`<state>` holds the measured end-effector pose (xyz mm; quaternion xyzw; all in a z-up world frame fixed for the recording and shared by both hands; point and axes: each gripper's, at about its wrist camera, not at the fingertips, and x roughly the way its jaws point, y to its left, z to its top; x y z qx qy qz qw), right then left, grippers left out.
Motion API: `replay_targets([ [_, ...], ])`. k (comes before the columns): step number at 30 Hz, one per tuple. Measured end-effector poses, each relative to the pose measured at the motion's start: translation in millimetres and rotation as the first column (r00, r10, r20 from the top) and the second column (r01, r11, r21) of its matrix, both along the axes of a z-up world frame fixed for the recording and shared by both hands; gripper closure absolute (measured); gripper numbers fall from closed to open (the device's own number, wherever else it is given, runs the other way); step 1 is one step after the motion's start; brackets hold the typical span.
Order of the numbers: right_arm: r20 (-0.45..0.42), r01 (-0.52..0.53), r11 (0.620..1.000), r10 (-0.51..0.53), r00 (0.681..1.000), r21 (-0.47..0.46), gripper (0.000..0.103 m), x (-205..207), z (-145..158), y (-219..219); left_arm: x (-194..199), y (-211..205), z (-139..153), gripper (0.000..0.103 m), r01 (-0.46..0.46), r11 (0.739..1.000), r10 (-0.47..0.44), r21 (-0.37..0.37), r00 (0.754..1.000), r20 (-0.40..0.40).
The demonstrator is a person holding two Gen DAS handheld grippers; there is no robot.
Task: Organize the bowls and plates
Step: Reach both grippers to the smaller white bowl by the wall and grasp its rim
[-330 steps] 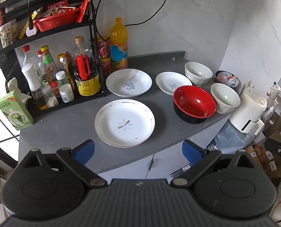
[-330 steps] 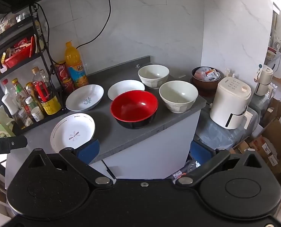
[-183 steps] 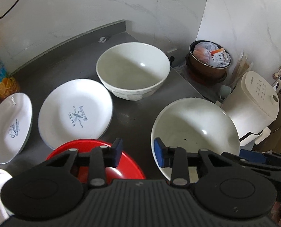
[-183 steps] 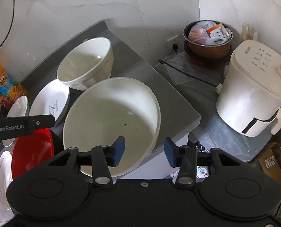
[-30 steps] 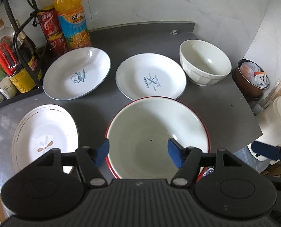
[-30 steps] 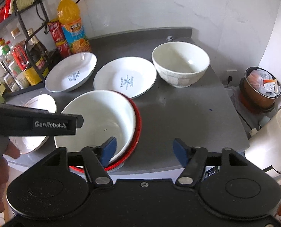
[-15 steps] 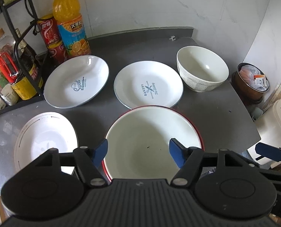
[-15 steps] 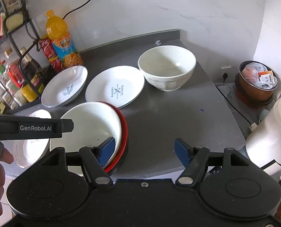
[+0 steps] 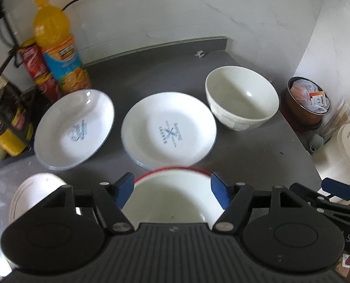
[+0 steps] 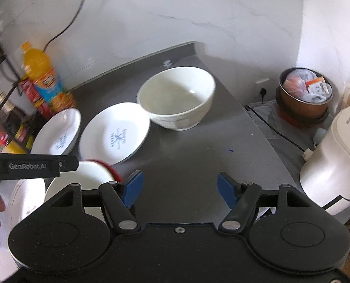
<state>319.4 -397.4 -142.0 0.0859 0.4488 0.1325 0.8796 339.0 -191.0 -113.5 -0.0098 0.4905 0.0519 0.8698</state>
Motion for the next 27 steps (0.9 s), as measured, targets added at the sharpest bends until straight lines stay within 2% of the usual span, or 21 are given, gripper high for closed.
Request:
replay_targets([
  [13,-0.065,0.127,0.989,-0.121,0.990,0.082,0.035,55.3,-36.4,-14.5,88.8,-6.4,-21.2,0.034,0.061,0.998,-0.061,0.020,0.998,0.011],
  [17,-0.076,0.158,0.981,-0.150,0.986,0.110,0.036,71.9,-44.2,-15.9,107.3,-8.5,-28.3,0.035,0.072,0.997,-0.072,0.005,0.997,0.015],
  [22,-0.091,0.186,0.974,-0.175,0.980,0.133,0.038,86.5,-53.1,-18.4,130.3,-13.5,-37.2,0.037,0.099,0.995,-0.100,0.024,0.995,0.024],
  [27,-0.101,0.205,0.966,-0.191,0.976,0.156,0.040,98.2,-58.8,-19.4,146.0,-15.5,-41.8,0.043,0.100,0.995,-0.101,0.012,0.994,0.034],
])
